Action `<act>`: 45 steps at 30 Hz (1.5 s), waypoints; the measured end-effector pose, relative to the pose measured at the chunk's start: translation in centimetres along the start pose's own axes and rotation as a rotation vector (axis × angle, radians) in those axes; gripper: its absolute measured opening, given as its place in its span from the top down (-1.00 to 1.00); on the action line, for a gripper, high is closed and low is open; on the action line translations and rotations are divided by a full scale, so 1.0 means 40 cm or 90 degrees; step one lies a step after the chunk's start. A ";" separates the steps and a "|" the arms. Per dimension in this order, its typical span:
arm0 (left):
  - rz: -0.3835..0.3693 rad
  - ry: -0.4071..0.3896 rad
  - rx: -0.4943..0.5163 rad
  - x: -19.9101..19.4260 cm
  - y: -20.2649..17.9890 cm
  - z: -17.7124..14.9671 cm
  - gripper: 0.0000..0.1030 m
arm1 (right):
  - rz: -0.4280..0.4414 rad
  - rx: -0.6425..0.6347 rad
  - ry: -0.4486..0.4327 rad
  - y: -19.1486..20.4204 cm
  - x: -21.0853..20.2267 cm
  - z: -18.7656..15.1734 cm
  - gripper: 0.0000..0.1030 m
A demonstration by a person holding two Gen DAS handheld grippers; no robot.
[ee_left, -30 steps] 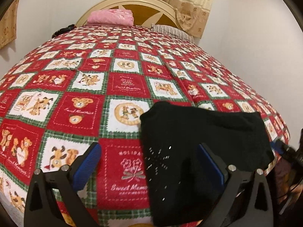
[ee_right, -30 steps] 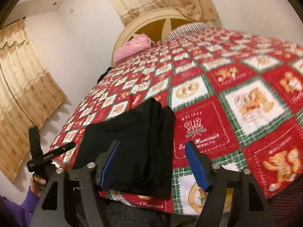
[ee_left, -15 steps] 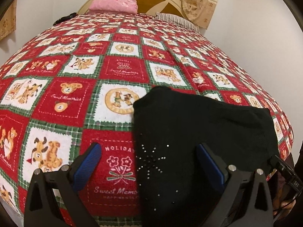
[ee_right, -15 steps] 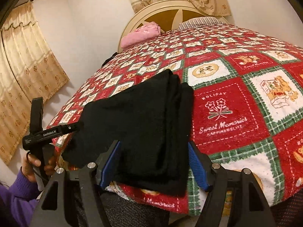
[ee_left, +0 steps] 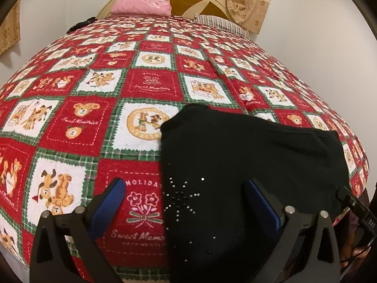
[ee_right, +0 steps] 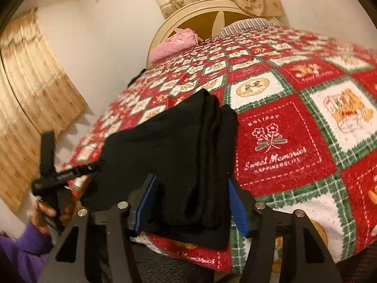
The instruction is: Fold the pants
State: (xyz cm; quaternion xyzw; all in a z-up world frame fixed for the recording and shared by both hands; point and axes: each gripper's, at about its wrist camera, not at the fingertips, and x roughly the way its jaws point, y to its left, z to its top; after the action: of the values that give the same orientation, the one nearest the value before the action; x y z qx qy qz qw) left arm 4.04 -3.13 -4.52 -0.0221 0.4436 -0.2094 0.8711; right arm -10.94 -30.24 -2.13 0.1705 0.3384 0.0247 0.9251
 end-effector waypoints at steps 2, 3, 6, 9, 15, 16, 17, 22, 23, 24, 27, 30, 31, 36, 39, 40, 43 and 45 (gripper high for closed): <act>-0.011 -0.003 -0.005 -0.002 0.007 -0.002 -1.00 | -0.012 -0.015 -0.002 0.009 0.000 -0.003 -0.17; -0.014 -0.004 -0.007 -0.003 0.009 -0.003 -1.00 | -0.011 -0.013 -0.004 0.007 -0.001 -0.004 -0.16; -0.013 -0.011 -0.003 -0.005 0.008 -0.008 -1.00 | -0.014 -0.012 -0.008 0.000 -0.004 -0.008 -0.09; -0.019 -0.009 0.000 -0.006 0.010 -0.007 -1.00 | -0.016 -0.011 -0.006 -0.002 -0.004 -0.008 -0.08; -0.059 -0.025 -0.005 -0.014 0.034 -0.023 -1.00 | -0.012 -0.005 -0.006 -0.007 -0.003 -0.008 -0.08; -0.055 -0.025 -0.001 -0.013 0.030 -0.023 -1.00 | -0.011 -0.004 -0.006 -0.009 -0.002 -0.008 -0.08; -0.050 -0.024 0.003 -0.013 0.026 -0.024 -1.00 | -0.010 -0.002 -0.006 -0.010 -0.002 -0.009 -0.08; -0.054 -0.008 0.000 -0.012 0.026 -0.018 -1.00 | -0.010 -0.003 -0.005 -0.013 -0.002 -0.010 -0.08; -0.064 0.002 -0.004 -0.018 0.028 -0.016 -1.00 | -0.010 -0.002 -0.005 -0.012 -0.002 -0.009 -0.08; -0.078 0.005 -0.013 -0.025 0.033 -0.017 -1.00 | -0.009 -0.001 -0.004 -0.013 -0.002 -0.010 -0.08; -0.154 -0.005 -0.068 -0.051 0.058 -0.033 -1.00 | -0.007 0.001 -0.003 -0.012 -0.001 -0.010 -0.08; -0.197 -0.009 -0.115 -0.067 0.076 -0.060 -1.00 | -0.006 0.001 -0.002 -0.011 -0.001 -0.009 -0.08; -0.203 -0.010 -0.122 -0.071 0.077 -0.068 -1.00 | -0.006 0.001 -0.003 -0.011 -0.001 -0.009 -0.08; -0.228 0.001 -0.115 -0.085 0.062 -0.091 -0.97 | -0.003 0.000 -0.001 -0.011 -0.002 -0.008 -0.08; -0.238 0.028 -0.072 -0.073 0.017 -0.097 -0.93 | -0.002 0.001 -0.001 -0.011 -0.001 -0.008 -0.08; -0.224 0.028 -0.055 -0.067 0.005 -0.092 -0.93 | -0.002 0.001 -0.001 -0.010 -0.001 -0.008 -0.08; -0.201 0.035 -0.039 -0.056 -0.011 -0.088 -0.93 | -0.003 -0.001 -0.001 -0.012 -0.001 -0.009 -0.08; -0.209 0.036 -0.051 -0.055 -0.002 -0.088 -0.93 | -0.002 -0.001 -0.002 -0.012 -0.001 -0.009 -0.08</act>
State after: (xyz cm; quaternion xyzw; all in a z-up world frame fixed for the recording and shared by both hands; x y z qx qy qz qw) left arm 0.13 -1.82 -4.94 -0.1229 0.4665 -0.3317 0.8107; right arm -11.22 -30.60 -2.53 0.1692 0.3375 0.0238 0.9257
